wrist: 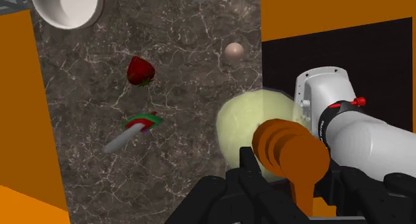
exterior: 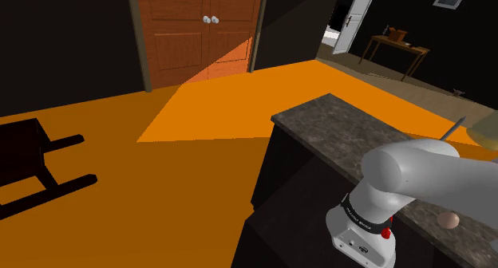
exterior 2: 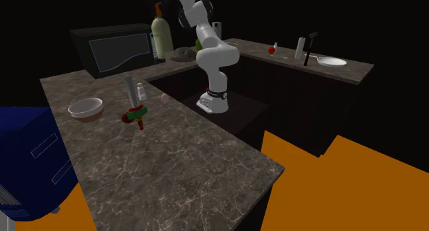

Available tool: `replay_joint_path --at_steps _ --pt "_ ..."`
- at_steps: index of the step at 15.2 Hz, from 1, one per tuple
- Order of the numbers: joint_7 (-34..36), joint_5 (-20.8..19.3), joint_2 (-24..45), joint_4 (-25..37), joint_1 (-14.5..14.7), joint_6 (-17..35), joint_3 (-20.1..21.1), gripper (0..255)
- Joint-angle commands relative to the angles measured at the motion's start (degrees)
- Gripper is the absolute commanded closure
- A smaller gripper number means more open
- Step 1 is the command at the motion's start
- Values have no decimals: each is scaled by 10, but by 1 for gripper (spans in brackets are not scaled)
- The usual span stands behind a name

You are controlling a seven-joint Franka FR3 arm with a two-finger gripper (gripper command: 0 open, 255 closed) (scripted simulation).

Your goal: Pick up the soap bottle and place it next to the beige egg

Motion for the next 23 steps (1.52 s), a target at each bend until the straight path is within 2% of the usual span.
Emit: replay_joint_path --at_steps 1,8,13,23 --pt "-31 -24 -20 10 -9 -22 -2 255" --pt "-146 -118 -56 70 -21 -77 -21 255" --pt "-249 -201 -67 130 -24 -105 -39 255" --pt "-222 -209 -146 22 -46 -77 -52 255"
